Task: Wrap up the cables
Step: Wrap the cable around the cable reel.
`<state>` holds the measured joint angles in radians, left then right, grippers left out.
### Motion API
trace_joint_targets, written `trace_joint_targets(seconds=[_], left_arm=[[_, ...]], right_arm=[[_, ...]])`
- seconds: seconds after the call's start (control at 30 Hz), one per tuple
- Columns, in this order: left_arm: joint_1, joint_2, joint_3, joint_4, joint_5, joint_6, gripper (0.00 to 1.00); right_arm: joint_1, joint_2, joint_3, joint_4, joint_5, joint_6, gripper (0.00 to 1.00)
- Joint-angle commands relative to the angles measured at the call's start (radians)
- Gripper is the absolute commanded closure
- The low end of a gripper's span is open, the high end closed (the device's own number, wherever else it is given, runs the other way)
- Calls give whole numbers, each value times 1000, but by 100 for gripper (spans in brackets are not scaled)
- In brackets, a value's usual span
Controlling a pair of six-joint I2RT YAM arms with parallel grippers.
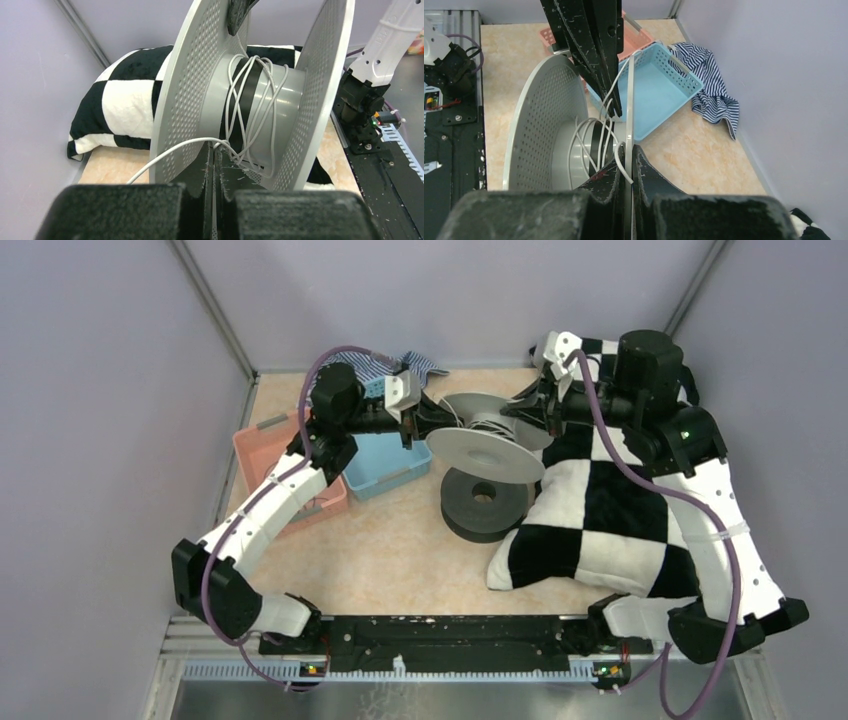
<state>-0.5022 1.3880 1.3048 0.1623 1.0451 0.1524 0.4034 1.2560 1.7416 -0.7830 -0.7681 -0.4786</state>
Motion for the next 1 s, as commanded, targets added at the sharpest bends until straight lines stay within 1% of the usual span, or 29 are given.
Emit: trace_joint_targets(seconds=[0.0, 0.1, 0.17, 0.27, 0.37, 0.43, 0.77, 0.9, 0.97], left_arm=[[-2, -78, -11, 51, 3, 72, 96], [-2, -108, -52, 44, -67, 116, 91], [-2, -112, -60, 39, -91, 132, 89], [-2, -108, -53, 34, -76, 125, 80], [-2, -99, -45, 39, -53, 109, 73], [-2, -99, -47, 44, -50, 106, 72], [-2, -85, -52, 100, -32, 65, 73], [-2, -90, -53, 115, -53, 54, 72], [-2, -98, -53, 127, -86, 40, 69]], right_arm=[[5, -92, -88, 184, -37, -31, 100], [10, -137, -193, 329, 5, -25, 100], [13, -141, -210, 359, 37, -40, 100], [18, -122, -210, 367, 72, -67, 100], [28, -115, -227, 393, 69, -75, 100], [33, -119, -243, 411, 62, -75, 100], [37, -136, -285, 472, 57, -60, 100], [42, -134, -288, 462, 88, -71, 100], [50, -132, -291, 453, 126, -86, 100]])
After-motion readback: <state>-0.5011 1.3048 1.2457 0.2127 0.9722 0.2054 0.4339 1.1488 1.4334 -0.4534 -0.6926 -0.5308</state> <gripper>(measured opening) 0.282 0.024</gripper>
